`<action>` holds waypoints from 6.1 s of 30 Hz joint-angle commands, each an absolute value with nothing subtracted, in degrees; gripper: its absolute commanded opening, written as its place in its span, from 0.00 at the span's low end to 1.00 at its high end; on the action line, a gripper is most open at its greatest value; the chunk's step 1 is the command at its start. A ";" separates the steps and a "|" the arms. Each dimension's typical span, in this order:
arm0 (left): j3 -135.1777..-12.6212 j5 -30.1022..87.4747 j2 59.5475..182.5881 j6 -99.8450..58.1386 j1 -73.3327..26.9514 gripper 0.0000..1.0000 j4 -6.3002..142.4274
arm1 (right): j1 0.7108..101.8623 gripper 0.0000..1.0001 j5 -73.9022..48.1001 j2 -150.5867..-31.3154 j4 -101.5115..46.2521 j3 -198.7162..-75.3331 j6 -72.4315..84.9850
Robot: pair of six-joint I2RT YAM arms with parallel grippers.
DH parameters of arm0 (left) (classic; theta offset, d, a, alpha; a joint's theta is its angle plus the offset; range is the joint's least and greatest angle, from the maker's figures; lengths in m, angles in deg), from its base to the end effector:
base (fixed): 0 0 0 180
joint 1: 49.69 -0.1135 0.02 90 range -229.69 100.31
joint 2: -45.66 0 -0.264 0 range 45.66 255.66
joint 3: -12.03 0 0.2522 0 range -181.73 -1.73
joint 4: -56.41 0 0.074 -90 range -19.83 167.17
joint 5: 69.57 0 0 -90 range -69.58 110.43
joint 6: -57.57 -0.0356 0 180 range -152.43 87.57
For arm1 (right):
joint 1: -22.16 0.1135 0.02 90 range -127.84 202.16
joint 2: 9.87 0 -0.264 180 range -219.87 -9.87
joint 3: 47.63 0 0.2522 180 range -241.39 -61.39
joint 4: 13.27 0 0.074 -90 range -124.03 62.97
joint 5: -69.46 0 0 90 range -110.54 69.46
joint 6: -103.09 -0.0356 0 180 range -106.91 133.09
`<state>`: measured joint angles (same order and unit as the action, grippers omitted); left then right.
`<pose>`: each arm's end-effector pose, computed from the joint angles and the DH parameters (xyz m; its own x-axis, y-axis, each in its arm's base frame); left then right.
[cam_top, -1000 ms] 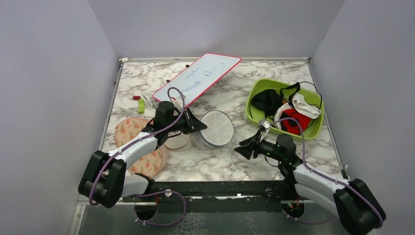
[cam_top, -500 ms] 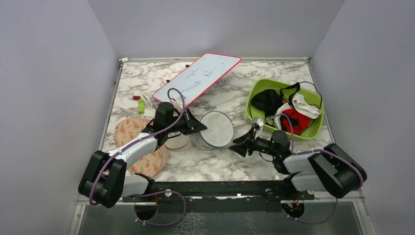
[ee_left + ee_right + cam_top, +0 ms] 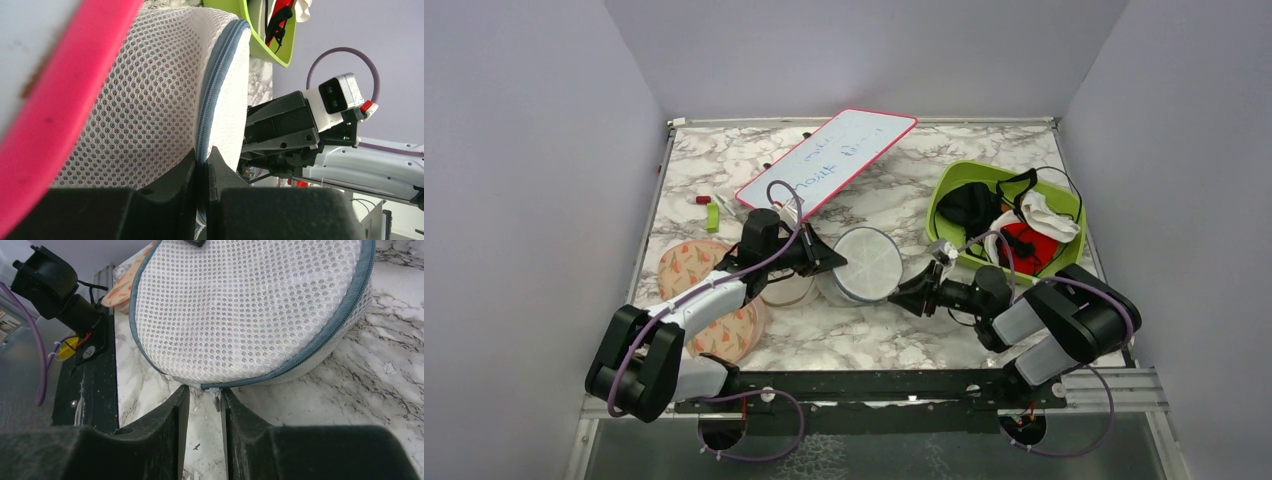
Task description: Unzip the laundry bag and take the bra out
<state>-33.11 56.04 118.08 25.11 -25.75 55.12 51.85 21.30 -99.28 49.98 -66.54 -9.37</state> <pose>0.2264 -0.1232 0.2045 -0.8969 -0.3523 -0.2671 0.0959 0.4349 -0.8954 0.1630 0.1203 0.1271 -0.4619 0.0643 -0.8846 -0.8304 0.3191 0.4568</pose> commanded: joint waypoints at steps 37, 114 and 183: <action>-48.01 36.71 108.73 1.74 -22.86 0.76 82.86 | 52.29 0.01 11.95 -86.18 34.32 -68.63 -3.09; -55.17 8.64 119.47 -25.63 21.44 0.23 87.34 | 52.29 0.01 -1.07 -73.82 19.58 -68.51 -4.00; -68.48 10.96 128.68 -16.59 15.07 0.18 85.24 | 52.31 0.01 -2.18 -53.31 -31.20 -89.61 -6.50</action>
<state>-68.16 8.06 129.03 -13.19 15.30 86.42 52.20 -0.29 -52.74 -30.35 -87.11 -7.60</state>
